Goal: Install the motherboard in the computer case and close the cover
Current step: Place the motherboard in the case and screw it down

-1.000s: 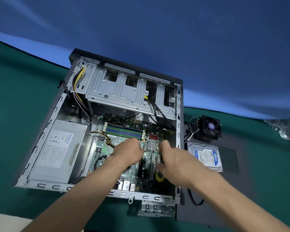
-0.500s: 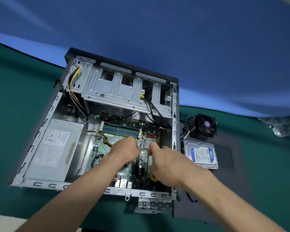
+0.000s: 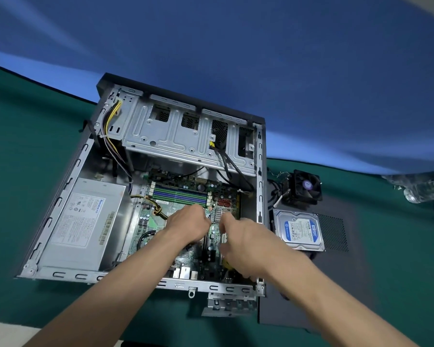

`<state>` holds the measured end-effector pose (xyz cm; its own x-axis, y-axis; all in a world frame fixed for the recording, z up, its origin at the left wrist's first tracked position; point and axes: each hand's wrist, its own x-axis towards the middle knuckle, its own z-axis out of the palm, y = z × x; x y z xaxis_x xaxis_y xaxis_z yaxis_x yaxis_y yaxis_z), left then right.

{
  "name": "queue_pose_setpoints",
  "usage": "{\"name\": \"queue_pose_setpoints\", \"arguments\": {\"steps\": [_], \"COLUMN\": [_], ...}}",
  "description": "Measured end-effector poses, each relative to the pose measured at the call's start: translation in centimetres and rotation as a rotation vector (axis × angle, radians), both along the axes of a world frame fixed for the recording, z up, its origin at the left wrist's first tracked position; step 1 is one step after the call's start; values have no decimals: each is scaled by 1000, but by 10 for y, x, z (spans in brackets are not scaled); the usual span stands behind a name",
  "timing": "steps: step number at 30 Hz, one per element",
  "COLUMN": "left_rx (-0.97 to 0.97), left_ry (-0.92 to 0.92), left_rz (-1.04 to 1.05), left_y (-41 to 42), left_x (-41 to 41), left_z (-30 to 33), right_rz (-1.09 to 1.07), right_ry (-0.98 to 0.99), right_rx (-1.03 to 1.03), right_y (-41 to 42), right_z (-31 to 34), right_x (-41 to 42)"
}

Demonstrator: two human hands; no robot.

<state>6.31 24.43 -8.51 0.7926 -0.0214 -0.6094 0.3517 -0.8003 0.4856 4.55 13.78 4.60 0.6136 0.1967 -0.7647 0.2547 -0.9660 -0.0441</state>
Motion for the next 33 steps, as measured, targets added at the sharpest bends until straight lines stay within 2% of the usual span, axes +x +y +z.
{"name": "queue_pose_setpoints", "arguments": {"steps": [2, 6, 10, 13, 17, 20, 24, 28, 29, 32, 33], "left_rx": [-10, -9, -18, -28, -45, -45, -59, -60, -59, -64, -63], "left_ry": [1, 17, 14, 22, 8, 14, 16, 20, 21, 22, 21], "left_rz": [4, -12, -7, -9, 7, 4, 17, 21, 24, 33, 29], "left_y": [0, 0, -1, -1, 0, 0, 1, 1, 1, 0, 1], "left_x": [0, 0, 0, 0, 0, 0, 0, 0, 0, 1, 1], "left_z": [-1, 0, -1, 0, -1, 1, 0, 1, 1, 0, 0], "right_rz": [34, -21, 0, -47, 10, -18, 46, -107, -102, 55, 50], "right_ry": [-100, 33, -75, 27, -105, 14, -141, 88, 68, -153, -141], "right_rx": [-56, -17, -87, -15, -84, -40, -155, -3, 0, -119, -131], "right_y": [-1, 2, 0, 0, -3, 3, 5, 1, 1, -2, -4], "right_z": [-2, 2, 0, 4, 2, 4, -2, 4, 4, -3, -3], "right_x": [0, 1, 1, 2, 0, 0, 1, 9, 7, 4, 6]}}
